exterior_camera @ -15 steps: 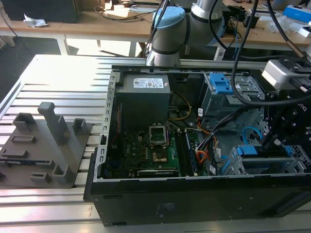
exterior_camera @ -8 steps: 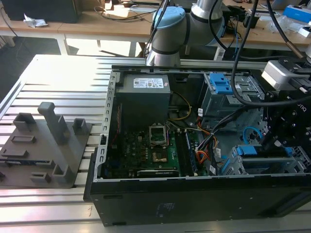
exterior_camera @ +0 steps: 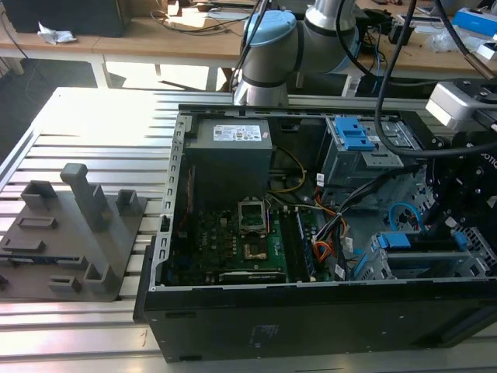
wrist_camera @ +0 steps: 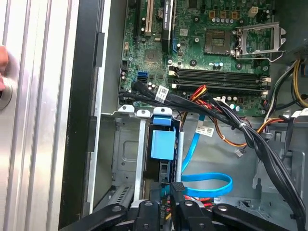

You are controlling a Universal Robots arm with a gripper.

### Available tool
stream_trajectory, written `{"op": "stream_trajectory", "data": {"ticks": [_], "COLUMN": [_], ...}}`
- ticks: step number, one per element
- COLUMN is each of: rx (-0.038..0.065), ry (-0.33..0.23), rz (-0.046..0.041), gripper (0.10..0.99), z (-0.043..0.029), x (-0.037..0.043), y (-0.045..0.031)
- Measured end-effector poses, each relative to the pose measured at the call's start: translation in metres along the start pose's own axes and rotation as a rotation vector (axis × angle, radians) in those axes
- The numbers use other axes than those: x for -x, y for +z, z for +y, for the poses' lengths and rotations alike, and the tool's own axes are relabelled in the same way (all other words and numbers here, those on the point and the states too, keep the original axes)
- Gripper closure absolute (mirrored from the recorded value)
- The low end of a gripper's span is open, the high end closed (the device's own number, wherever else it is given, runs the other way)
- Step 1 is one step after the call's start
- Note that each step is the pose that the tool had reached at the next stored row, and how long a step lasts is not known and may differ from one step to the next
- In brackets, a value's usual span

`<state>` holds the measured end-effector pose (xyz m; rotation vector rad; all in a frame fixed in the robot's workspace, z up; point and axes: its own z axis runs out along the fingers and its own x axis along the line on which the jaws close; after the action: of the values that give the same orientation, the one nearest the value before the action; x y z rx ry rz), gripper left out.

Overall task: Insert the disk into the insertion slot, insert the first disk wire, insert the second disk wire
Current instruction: 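Insert the second disk wire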

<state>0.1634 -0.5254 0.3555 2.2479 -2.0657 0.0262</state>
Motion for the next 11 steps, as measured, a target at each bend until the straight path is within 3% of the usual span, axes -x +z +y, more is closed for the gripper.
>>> {"op": "stream_trajectory", "data": {"ticks": [2, 3, 5, 8, 11], "rx": [0.000, 0.000, 0.000, 0.000, 0.000], "ry": [0.000, 0.000, 0.000, 0.000, 0.000], "rz": [0.0000, 0.0000, 0.0000, -0.0001, 0.0000], "gripper": [0.867, 0.933, 0.980, 0.980, 0.980], "z": [0.0003, 0.0003, 0.0007, 0.0015, 0.0015], "x": [-0.0002, -0.0003, -0.0006, -0.0017, -0.0017], "y": [-0.0045, -0.0061, -0.0112, -0.0262, -0.0268]}}
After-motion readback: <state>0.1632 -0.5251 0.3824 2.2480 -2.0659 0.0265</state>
